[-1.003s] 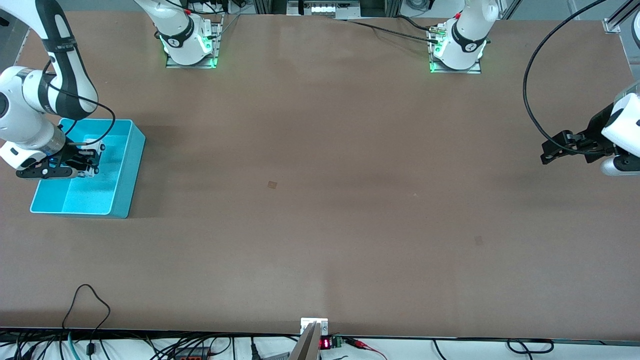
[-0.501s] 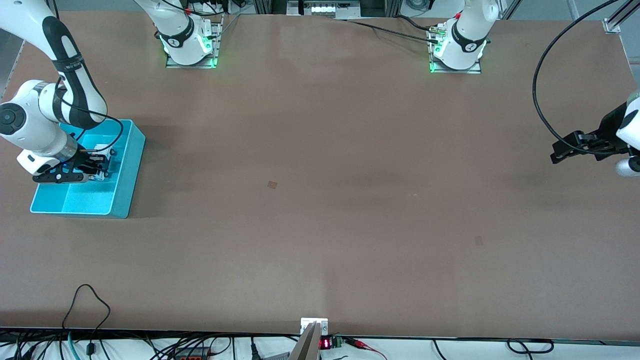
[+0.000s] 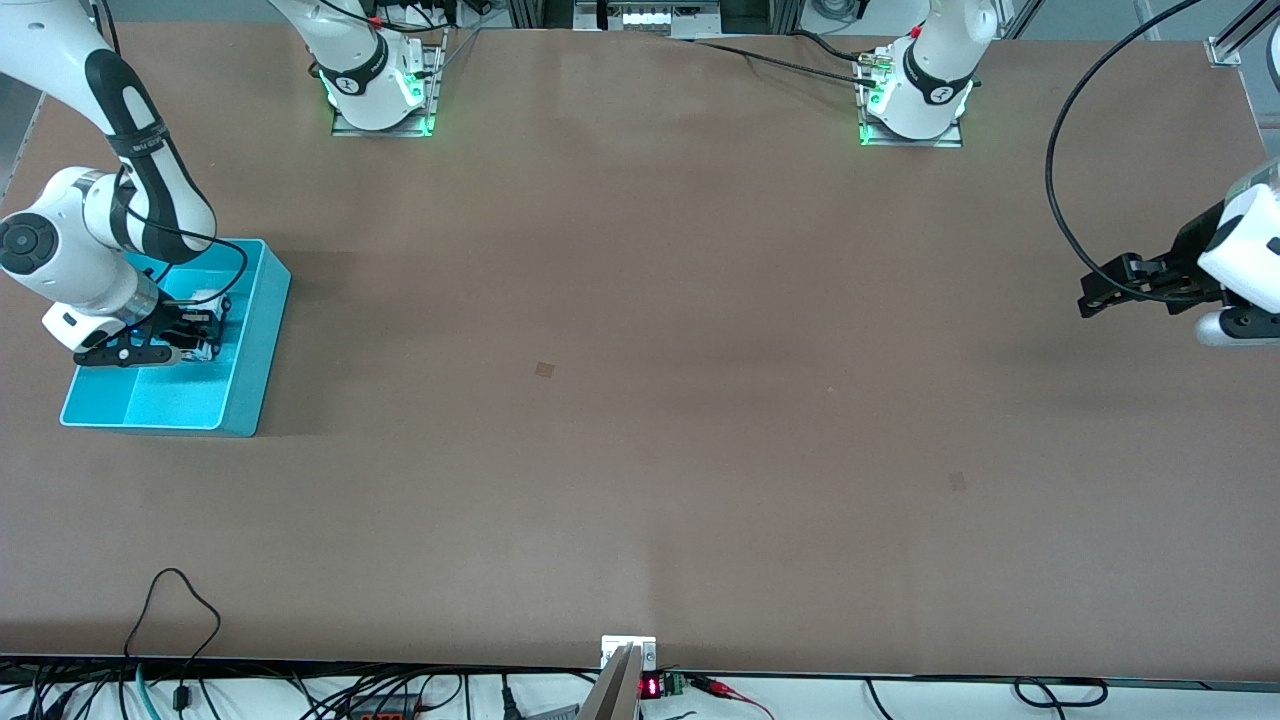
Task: Wind and store white jeep toy
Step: 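Lower the jeep into the blue box and open the right gripper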
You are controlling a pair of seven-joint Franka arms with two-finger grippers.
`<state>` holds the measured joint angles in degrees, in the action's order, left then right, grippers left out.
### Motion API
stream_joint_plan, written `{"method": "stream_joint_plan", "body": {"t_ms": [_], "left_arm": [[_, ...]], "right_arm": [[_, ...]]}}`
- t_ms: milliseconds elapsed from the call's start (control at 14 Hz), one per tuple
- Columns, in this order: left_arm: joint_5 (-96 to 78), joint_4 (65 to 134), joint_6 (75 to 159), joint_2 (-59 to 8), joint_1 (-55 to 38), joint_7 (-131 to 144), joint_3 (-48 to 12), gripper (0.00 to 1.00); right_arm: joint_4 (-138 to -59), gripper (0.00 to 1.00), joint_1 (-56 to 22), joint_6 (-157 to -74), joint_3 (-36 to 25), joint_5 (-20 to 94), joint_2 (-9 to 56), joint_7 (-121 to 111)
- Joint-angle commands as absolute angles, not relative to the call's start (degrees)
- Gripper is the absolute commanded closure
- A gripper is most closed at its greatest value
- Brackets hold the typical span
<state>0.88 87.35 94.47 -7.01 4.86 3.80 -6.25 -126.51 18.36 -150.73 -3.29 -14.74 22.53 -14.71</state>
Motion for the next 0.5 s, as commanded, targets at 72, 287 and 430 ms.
{"method": "stream_joint_plan", "body": {"t_ms": [72, 287, 430], "left_arm": [[0.62, 87.27, 93.25, -5.89, 5.01, 3.6, -7.56, 0.0], [0.53, 87.28, 93.34, -5.89, 5.54, 3.69, -7.03, 0.0], [0.53, 87.28, 93.51, -5.89, 5.54, 3.69, -7.21, 0.0]], "right_arm": [[-126.56, 0.96, 19.34, -151.52, -1.59, -15.64, 23.03, -15.29], [-126.56, 0.62, 19.34, -151.44, -0.53, -15.64, 23.03, -14.94], [-126.56, 0.39, 19.34, -151.35, 0.08, -15.56, 23.03, -14.85]]}}
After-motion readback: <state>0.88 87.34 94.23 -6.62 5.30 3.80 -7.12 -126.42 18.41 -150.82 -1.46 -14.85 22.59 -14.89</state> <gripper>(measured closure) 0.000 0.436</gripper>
